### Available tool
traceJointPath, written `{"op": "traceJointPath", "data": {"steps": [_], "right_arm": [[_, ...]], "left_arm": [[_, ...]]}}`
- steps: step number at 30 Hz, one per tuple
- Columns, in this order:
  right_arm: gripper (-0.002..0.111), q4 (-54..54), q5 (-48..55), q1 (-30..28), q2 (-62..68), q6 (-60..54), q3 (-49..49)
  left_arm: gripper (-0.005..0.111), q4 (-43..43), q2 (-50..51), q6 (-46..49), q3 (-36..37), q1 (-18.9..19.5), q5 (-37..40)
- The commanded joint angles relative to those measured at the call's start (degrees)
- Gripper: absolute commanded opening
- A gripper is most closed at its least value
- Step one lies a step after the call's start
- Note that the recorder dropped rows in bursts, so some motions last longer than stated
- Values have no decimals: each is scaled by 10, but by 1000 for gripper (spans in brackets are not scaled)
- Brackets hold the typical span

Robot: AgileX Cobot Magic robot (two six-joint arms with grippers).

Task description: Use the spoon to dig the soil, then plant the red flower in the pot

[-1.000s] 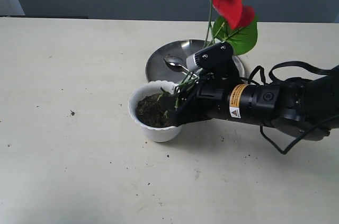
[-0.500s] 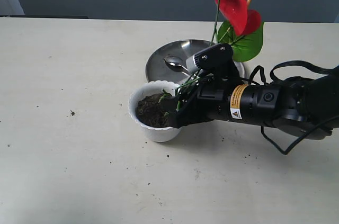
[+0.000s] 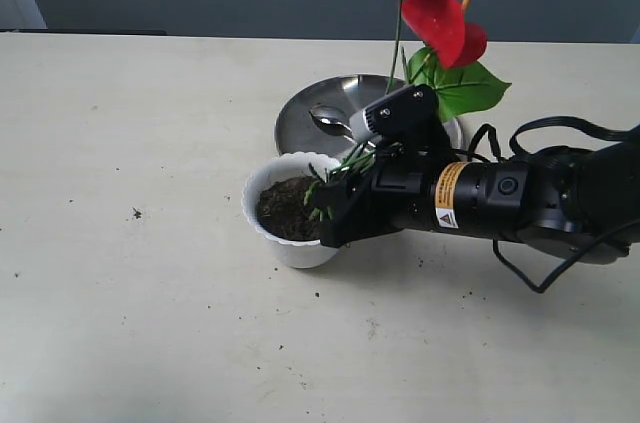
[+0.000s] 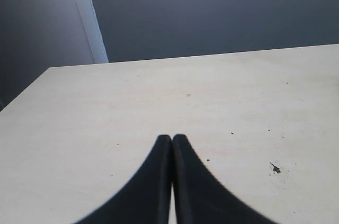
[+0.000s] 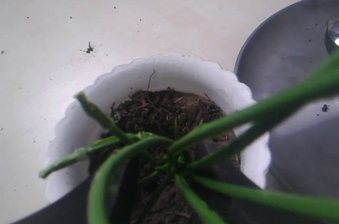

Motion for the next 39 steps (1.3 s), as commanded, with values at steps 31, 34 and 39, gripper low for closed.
{"op": "traceJointPath", "data": {"steps": [31,34,39], "right_arm": [[-1,-142,111,35,95,88,-72],[-1,-139,111,39,98,88,-72],[-1,-130,130,39,98,88,-72]], "left_arm": [[0,-4,-3,-2,-2,-4,-1],[0,-4,-3,-2,-2,-4,-1],[0,-4,-3,-2,-2,-4,-1]]}}
